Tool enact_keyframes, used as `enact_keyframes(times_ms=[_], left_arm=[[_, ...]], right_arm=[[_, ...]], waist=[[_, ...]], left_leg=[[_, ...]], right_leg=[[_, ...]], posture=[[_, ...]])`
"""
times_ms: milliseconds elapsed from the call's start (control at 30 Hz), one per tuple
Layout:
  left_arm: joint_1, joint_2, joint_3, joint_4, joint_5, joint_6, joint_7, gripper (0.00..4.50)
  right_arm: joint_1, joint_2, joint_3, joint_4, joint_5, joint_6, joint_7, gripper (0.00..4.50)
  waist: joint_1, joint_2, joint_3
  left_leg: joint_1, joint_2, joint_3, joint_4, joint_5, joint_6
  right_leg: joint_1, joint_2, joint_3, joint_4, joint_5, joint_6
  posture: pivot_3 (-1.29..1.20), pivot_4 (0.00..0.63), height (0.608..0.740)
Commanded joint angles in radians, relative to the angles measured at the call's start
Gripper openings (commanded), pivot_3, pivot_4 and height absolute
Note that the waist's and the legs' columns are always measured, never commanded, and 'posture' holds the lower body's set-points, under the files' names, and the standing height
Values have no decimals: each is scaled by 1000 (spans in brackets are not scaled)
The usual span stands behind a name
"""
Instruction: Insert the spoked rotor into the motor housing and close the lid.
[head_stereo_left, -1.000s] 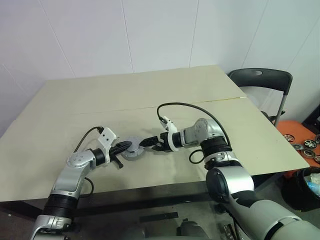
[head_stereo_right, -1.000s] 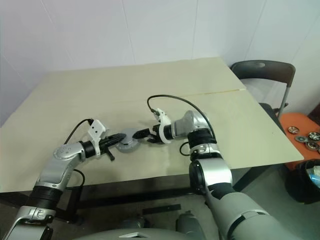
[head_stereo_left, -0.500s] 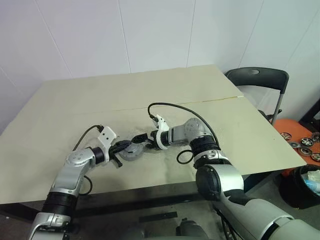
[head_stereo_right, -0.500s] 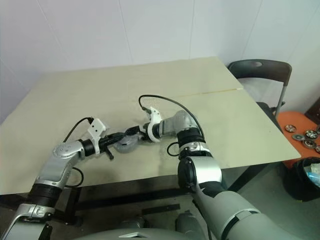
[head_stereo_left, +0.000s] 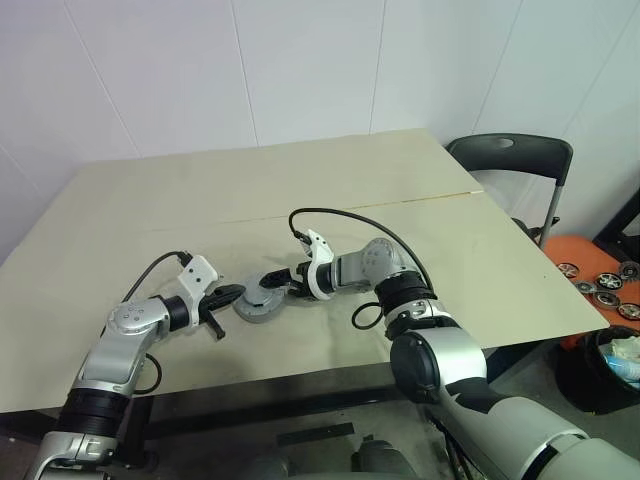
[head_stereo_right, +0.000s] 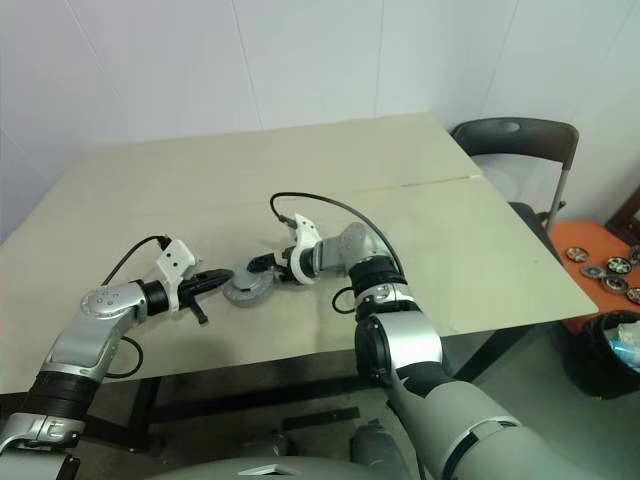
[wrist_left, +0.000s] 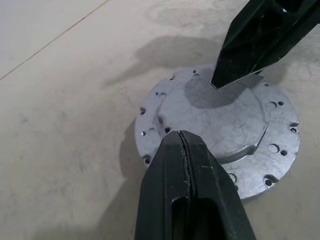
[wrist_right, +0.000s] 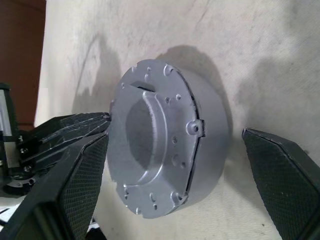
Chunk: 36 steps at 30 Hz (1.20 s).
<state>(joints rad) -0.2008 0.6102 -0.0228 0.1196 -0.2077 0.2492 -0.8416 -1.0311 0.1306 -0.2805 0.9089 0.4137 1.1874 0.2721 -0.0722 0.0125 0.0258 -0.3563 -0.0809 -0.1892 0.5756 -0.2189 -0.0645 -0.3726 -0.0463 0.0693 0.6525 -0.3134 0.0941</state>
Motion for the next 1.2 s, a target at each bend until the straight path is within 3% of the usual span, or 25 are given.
enact_keyframes(times_ms=[33,300,400,633,700,1033,1200], left_arm=[[6,-6,-31,43,33,24,4,0],[-10,-25,-40,47,40,17,15,0],[-8,-18,-32,52,44,10,22,0],[-5,-20,-29,62,55,5,22,0],[-6,-24,-31,65,58,3,22,0],[-13,-47,-27,76,75,-5,31,0],[-38,-65,17,125,122,-91,137,0]], right_arm=[[-58,116,-16,25,46,14,-12,4469],[-135,171,-87,105,120,-66,-46,4469],[-153,167,-134,139,155,-96,-51,3880],[-151,139,-173,147,193,-100,-16,1568],[-147,135,-174,148,194,-95,-14,1179],[-127,130,-117,152,156,-83,18,1179],[-126,129,-104,142,157,-107,50,1179]], waist=[[1,0,0],[-2,0,1],[-5,0,2],[-9,0,2],[-8,0,2],[-11,0,2],[-14,0,2]], left_leg=[[0,0,0,0,0,0],[-1,0,0,0,0,0],[-2,0,0,0,0,0],[-2,0,0,-1,0,0],[-2,0,0,-1,0,0],[-2,0,0,-1,0,0],[-2,0,0,-1,0,0]], right_leg=[[0,0,0,0,0,0],[0,0,0,0,1,-1],[0,1,0,0,1,-2],[0,1,0,0,2,-2],[0,0,0,0,2,-2],[0,1,0,0,2,-2],[0,1,0,0,2,-2]], posture=[[0,0,740],[0,0,740],[0,0,740],[0,0,740],[0,0,740],[0,0,740],[0,0,740]])
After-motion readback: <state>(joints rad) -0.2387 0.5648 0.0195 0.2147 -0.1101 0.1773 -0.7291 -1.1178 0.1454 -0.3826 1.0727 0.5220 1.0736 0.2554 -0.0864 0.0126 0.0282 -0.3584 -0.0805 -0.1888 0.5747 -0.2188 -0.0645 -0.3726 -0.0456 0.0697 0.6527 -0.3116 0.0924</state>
